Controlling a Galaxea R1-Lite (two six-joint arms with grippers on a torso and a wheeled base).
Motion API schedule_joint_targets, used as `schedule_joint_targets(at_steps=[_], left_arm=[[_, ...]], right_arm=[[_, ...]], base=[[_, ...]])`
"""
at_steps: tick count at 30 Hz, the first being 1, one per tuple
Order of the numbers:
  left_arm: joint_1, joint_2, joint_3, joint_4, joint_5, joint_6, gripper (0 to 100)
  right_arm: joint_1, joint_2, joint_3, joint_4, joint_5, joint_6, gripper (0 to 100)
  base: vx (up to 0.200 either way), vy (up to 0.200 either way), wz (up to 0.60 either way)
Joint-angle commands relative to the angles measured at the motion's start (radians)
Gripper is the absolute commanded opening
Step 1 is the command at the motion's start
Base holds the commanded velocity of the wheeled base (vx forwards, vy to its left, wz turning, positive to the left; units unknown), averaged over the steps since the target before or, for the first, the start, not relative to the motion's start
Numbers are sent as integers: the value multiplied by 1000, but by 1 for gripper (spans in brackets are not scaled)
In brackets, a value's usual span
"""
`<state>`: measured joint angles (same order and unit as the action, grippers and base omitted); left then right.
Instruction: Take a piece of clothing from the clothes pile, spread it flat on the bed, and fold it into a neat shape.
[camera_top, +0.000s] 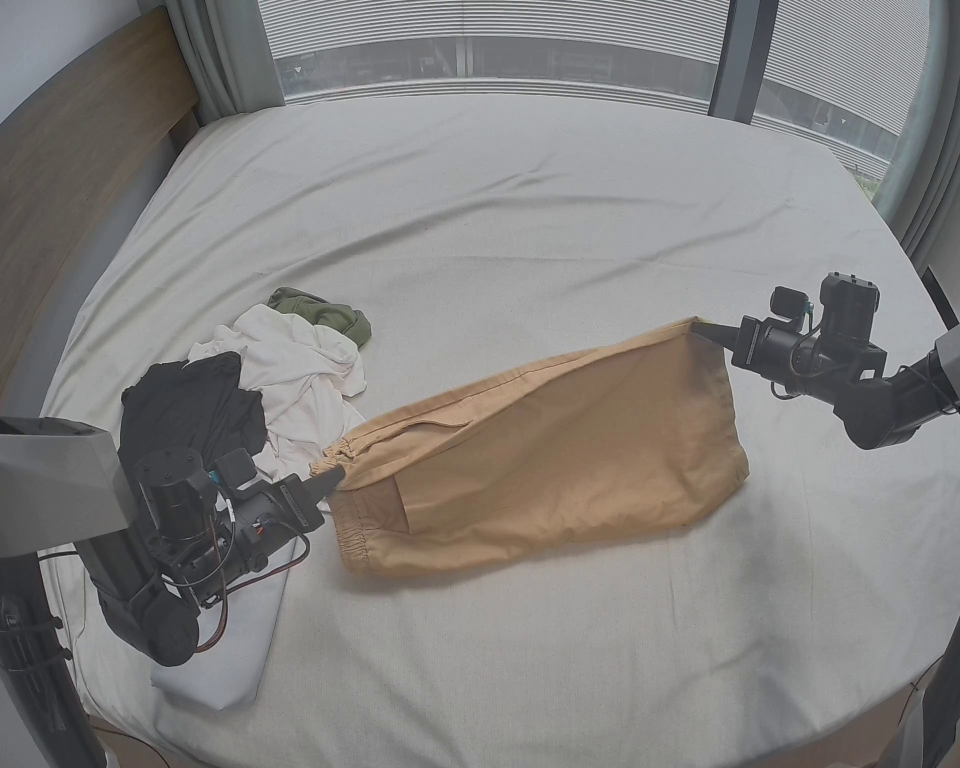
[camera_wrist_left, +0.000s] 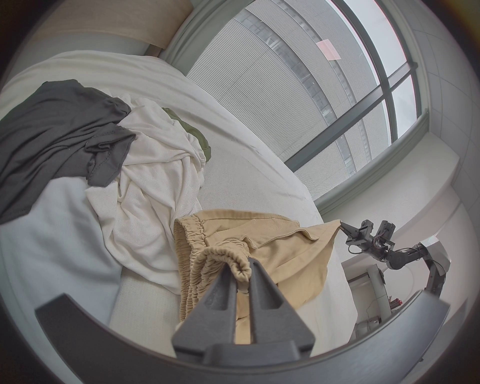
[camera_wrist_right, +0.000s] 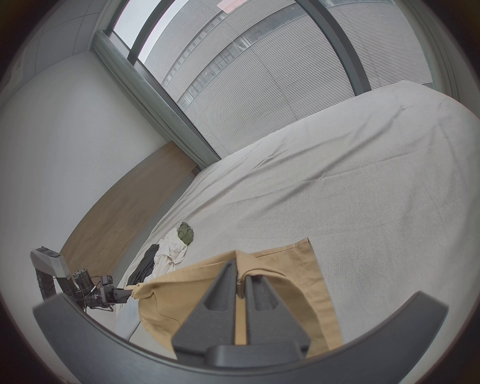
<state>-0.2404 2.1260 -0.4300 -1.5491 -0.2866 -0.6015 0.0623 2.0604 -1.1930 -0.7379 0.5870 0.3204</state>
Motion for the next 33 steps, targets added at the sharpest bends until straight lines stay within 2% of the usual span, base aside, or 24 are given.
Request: schedule_joint_targets(at_steps=[1,9,10,12,13,17,18,20,22,30,31,33], left_arm=[[0,12,-10,0,0,-1,0],[1,32,-27,0,0,-3,0],[1,32,-30,0,0,-3,0],[1,34,-33,0,0,-3,0],[3,34,-36,0,-2,-3,100],[15,43,-81,-2,7,-4,100],[15,43,-81,-2,7,-4,100],[30,34,-111,-2,67,-31,100],[32,31,-118,-3,81,-47,100],[1,-49,-53,-5,47,-54,100],[-17,-90,-24,-5,7,-70,100],[-34,-133,11,-5,-19,-80,100]], right_arm=[[1,17,-8,-2,0,0,0],[1,44,-31,-5,0,0,0],[1,47,-37,-5,0,0,100],[1,50,-46,-8,0,0,100],[2,63,-60,-9,-1,3,100],[13,90,-92,-29,-87,2,100],[13,90,-92,-29,-87,2,100],[17,81,-77,-44,-98,0,100],[17,63,-53,-44,-98,-1,100],[28,-92,128,-12,-99,0,100],[30,-151,207,8,-99,3,100],[30,-200,283,14,-101,8,100]], base=[[0,0,0],[0,0,0],[0,0,0],[0,0,0],[0,0,0],[0,0,0],[0,0,0],[0,0,0],[0,0,0],[0,0,0],[0,0,0],[0,0,0]])
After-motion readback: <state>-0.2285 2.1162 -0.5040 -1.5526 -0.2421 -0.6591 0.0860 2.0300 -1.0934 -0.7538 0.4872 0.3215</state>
